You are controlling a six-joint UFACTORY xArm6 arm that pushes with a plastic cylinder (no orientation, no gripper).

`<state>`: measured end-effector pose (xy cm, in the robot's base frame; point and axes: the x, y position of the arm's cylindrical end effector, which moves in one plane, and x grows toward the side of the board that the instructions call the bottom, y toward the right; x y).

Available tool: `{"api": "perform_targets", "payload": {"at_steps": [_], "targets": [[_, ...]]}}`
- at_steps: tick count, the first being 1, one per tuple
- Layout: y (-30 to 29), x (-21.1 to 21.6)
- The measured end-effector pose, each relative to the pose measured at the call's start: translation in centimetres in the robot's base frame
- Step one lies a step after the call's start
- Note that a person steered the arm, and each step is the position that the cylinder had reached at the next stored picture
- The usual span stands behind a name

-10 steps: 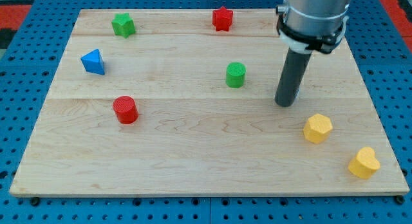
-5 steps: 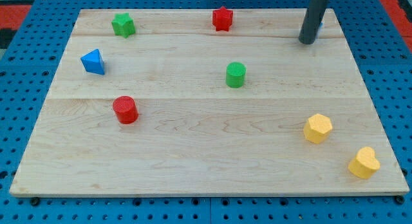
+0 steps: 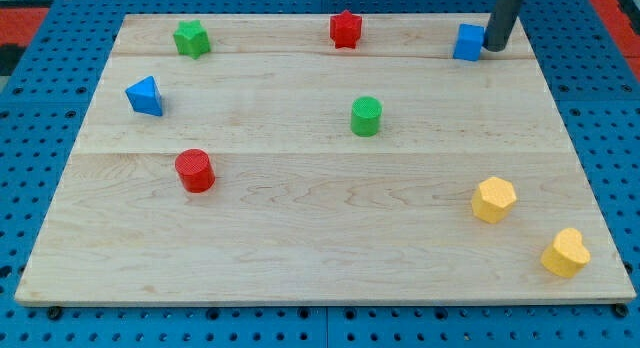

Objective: Keep the blue cube to the right of the red star

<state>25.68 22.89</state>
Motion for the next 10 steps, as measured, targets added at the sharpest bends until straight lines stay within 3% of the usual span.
{"api": "perform_targets", "payload": {"at_steps": [1, 3, 5, 7, 10], "targets": [[-2.4, -1.0], [-3.6, 4.4], [-10.5, 1.2], [-10.1, 1.4], [-1.9, 1.1]]}}
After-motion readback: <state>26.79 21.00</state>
